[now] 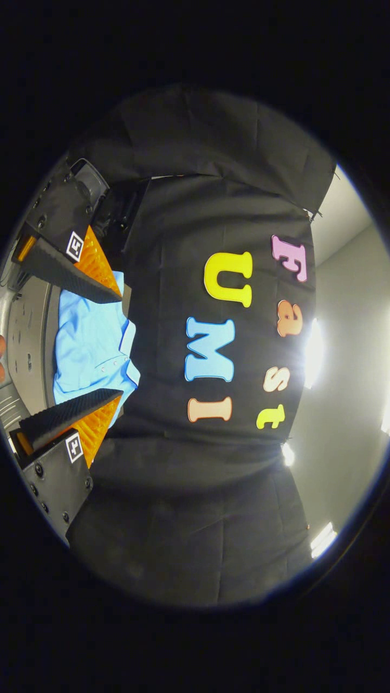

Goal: Put the clothes into the washing machine and then close the washing machine lid.

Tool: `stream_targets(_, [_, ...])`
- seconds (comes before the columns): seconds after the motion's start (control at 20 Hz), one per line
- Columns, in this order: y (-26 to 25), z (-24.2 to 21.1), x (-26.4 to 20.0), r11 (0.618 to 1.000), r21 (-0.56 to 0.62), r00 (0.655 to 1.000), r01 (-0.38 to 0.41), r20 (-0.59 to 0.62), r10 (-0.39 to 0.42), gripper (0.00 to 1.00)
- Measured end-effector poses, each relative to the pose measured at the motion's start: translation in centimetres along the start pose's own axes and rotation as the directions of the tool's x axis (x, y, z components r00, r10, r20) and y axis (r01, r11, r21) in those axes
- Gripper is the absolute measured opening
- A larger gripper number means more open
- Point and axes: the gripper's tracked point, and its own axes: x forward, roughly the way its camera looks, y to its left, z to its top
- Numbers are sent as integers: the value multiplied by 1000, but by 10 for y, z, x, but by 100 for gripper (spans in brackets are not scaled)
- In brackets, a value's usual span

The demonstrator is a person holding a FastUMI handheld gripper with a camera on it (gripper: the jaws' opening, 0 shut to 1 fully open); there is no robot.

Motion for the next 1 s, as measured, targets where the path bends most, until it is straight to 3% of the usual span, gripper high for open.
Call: stream_targets(1.0, [-11, -48, 123, 999, 19, 964, -50, -261, 53, 98])
